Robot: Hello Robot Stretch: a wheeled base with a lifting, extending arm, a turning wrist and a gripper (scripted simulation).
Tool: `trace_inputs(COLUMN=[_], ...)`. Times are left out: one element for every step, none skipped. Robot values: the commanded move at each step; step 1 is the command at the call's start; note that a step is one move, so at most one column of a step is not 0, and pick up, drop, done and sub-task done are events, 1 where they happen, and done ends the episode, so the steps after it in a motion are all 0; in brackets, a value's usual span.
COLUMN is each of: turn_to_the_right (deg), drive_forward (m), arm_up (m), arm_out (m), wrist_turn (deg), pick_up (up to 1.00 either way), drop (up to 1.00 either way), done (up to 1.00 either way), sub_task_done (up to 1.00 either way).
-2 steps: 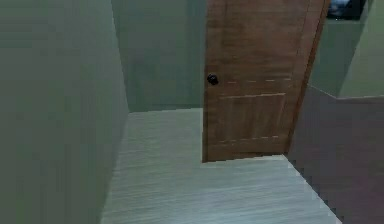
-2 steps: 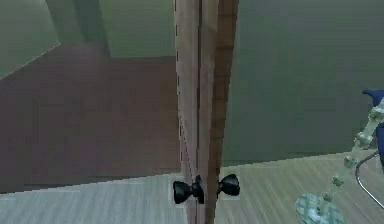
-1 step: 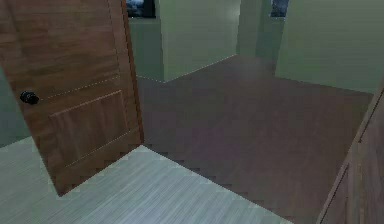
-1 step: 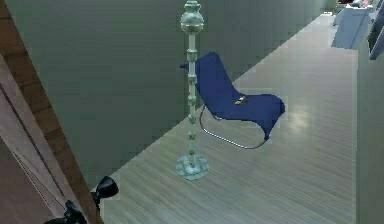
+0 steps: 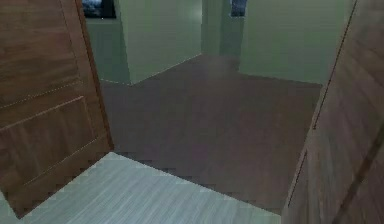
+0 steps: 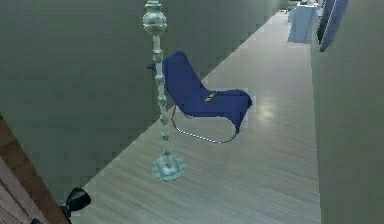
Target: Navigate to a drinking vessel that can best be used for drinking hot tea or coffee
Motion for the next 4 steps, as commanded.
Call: trace_inputs(turn_to_the_right=[0.0,12.0,0.0,9.0], drive_forward=[0.3,0.0,1.0,0.0], arm_up=[0.0,0.0,0.0,0.0], arm_out=[0.0,0.0,0.0,0.0], wrist_turn=[0.0,0.0,0.0,0.0], pick_up=[0.0,0.0,0.0,0.0], drop=[0.0,0.0,0.0,0.0], done=[0.0,0.0,0.0,0.0], sub_task_done=[0.0,0.0,0.0,0.0])
